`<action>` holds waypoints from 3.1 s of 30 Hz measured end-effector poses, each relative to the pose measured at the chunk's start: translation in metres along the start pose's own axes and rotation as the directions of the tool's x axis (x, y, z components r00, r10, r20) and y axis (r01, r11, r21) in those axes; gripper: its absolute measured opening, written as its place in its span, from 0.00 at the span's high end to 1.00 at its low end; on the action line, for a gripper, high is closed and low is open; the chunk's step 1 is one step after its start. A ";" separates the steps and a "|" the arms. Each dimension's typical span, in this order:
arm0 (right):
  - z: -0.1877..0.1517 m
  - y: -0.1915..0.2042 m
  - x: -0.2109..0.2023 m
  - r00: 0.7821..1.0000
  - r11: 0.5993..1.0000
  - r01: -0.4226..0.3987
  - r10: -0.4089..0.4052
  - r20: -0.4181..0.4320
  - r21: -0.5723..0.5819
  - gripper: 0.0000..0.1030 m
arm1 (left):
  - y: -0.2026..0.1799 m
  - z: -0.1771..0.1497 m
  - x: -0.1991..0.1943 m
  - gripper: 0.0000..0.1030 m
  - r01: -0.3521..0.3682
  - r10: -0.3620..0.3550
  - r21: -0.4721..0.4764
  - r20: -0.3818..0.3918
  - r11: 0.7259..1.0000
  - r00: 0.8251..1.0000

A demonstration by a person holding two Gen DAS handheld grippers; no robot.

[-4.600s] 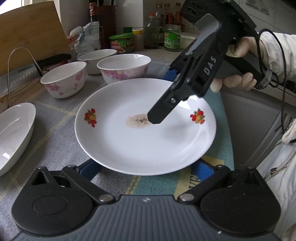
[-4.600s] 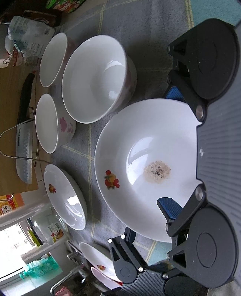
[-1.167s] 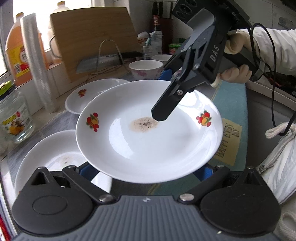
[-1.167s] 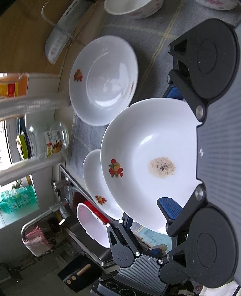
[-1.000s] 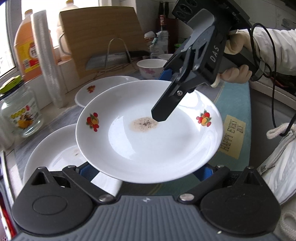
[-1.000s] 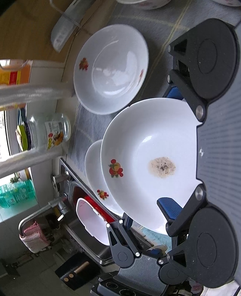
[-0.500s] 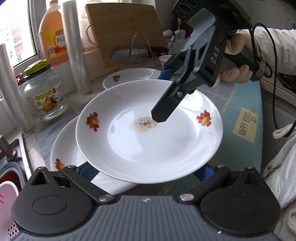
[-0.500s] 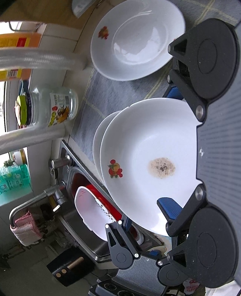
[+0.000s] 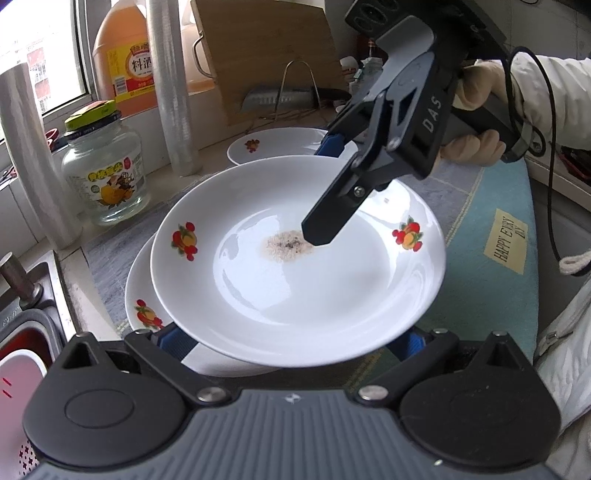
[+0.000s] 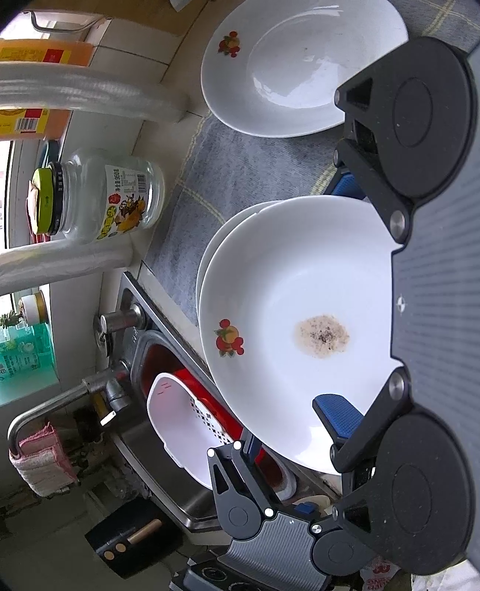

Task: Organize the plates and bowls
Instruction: 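Lower the stained plate onto the plate held by the left tool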

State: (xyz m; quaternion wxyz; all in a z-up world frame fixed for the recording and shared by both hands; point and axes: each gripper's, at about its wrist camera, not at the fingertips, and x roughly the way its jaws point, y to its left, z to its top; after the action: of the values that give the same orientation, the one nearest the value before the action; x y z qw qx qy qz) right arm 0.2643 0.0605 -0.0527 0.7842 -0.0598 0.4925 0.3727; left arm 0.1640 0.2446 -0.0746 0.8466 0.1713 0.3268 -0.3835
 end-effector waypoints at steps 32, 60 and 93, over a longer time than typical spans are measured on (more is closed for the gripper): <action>0.016 -0.005 0.023 0.994 0.995 0.092 -0.090 -0.055 0.048 0.00 | 0.026 0.011 0.020 0.01 0.083 -0.093 -0.100 -0.102 0.992 0.990; 0.022 -0.001 0.022 0.984 0.984 0.156 -0.148 -0.096 0.084 0.00 | 0.036 0.031 0.032 0.01 0.125 -0.146 -0.092 -0.282 0.988 0.948; 0.032 -0.001 0.032 0.975 0.977 0.206 -0.199 -0.099 0.058 0.00 | 0.036 0.036 0.026 0.01 0.065 -0.109 -0.150 -0.307 0.987 0.946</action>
State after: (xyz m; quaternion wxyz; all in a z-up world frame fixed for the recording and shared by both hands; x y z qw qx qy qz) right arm 0.2958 0.0914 -0.0627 0.7961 -0.1000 0.5320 0.2706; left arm 0.2195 0.2344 -0.0647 0.7759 0.1566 0.4901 -0.3650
